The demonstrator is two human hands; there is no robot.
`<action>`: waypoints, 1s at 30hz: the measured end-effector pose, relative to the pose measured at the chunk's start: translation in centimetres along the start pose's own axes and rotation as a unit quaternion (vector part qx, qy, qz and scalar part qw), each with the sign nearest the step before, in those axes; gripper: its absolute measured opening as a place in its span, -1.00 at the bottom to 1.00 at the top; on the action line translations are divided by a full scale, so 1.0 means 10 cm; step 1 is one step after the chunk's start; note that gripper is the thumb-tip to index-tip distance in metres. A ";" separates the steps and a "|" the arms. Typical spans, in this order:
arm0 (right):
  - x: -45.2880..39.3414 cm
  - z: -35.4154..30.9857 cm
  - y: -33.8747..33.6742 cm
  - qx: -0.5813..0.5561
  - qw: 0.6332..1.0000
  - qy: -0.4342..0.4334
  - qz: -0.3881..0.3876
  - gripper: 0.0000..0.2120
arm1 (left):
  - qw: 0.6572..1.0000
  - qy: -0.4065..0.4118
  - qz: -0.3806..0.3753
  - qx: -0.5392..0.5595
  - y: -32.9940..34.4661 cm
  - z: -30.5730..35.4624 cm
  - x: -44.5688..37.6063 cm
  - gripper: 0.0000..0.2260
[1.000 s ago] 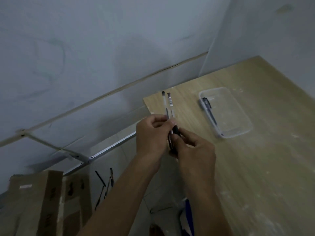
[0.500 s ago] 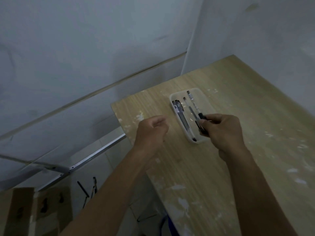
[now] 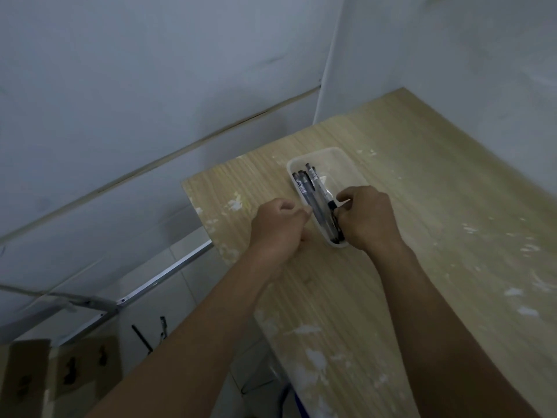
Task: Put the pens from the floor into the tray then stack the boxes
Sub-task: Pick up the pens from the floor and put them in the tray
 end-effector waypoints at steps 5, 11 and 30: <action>0.04 -0.04 0.05 0.007 0.998 -0.062 0.013 -0.77 | 0.999 -0.036 -0.016 0.009 0.10 0.08 -0.07 -0.85; -0.01 -0.14 0.15 0.006 0.996 -0.086 0.012 -0.81 | 0.999 -0.022 0.010 0.021 0.04 0.04 -0.11 -0.93; 0.03 -0.49 0.57 0.063 0.986 -0.148 -0.034 -0.71 | 0.998 -0.052 0.021 0.035 -0.62 -0.09 -0.12 -0.87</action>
Point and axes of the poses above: each hand's wrist, its own x-axis away from the middle knuckle, its own y-axis out of the palm, z = x × y, the point moved 2 cm from there along -x, towards the middle knuckle, and after that the axes turned 10 degrees about -x, right-handed, at the moved point
